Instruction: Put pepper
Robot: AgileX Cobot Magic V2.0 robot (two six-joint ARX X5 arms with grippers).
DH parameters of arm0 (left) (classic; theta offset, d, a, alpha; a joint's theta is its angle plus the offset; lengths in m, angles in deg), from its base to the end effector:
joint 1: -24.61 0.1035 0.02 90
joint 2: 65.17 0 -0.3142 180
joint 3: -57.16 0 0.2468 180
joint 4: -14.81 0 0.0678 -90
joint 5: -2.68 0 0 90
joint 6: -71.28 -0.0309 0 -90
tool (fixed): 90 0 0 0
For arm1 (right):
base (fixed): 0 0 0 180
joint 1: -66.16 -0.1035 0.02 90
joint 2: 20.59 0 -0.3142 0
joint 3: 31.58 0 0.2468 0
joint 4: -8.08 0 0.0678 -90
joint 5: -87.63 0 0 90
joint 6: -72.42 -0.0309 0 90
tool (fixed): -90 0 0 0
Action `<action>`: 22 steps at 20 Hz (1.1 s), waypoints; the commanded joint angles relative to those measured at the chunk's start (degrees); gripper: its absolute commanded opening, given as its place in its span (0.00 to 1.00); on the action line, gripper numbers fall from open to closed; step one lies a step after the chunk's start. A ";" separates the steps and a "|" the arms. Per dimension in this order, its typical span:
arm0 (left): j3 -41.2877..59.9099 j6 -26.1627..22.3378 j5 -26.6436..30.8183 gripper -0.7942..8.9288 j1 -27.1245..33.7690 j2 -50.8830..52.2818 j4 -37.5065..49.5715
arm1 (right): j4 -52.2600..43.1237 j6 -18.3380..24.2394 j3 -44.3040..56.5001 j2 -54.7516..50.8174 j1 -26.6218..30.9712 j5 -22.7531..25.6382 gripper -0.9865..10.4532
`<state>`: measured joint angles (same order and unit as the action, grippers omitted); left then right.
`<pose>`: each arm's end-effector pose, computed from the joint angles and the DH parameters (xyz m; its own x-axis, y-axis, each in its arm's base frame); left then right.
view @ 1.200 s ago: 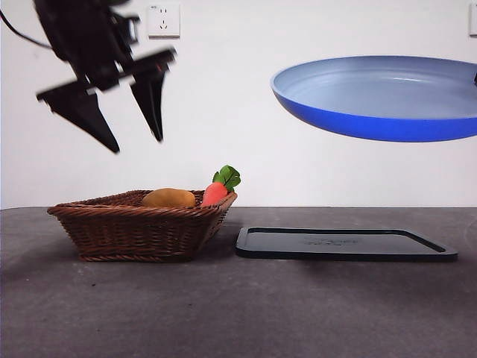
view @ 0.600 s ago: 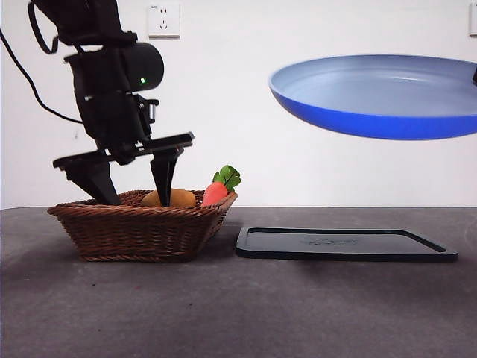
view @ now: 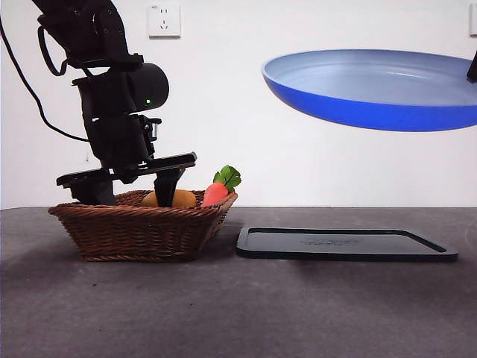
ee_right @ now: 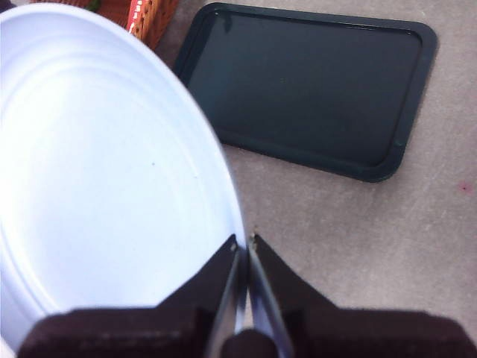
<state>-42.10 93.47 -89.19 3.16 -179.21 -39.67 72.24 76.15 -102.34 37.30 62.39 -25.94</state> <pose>0.3920 -0.1551 0.2352 0.3175 -0.1598 -0.9347 0.0196 0.9866 -0.1620 0.1526 0.0224 0.3496 0.5457 0.4367 -0.7152 -0.3598 0.8929 0.2707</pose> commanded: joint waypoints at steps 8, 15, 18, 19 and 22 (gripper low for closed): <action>-1.11 2.10 -1.60 0.21 -0.33 -0.90 0.35 | -1.62 0.17 -1.25 0.24 -0.09 -0.33 0.09; -1.16 2.05 -1.84 0.21 -0.33 3.13 2.12 | -1.60 0.17 -1.25 0.46 -0.09 -0.33 0.09; -1.18 2.01 -4.63 0.21 -0.33 6.67 3.08 | -1.62 0.02 -1.25 1.11 -0.09 -0.31 0.09; -1.18 1.95 -5.70 0.21 -0.39 7.74 3.15 | -1.62 -0.44 -1.25 1.60 -0.09 -0.31 0.09; -1.18 1.62 -13.16 0.21 -0.70 11.61 3.10 | -1.75 -1.62 -1.25 5.03 -0.09 -0.26 0.09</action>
<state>-42.10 95.35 -101.32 3.05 -167.15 -37.00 71.34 75.58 -102.34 41.60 62.39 -25.94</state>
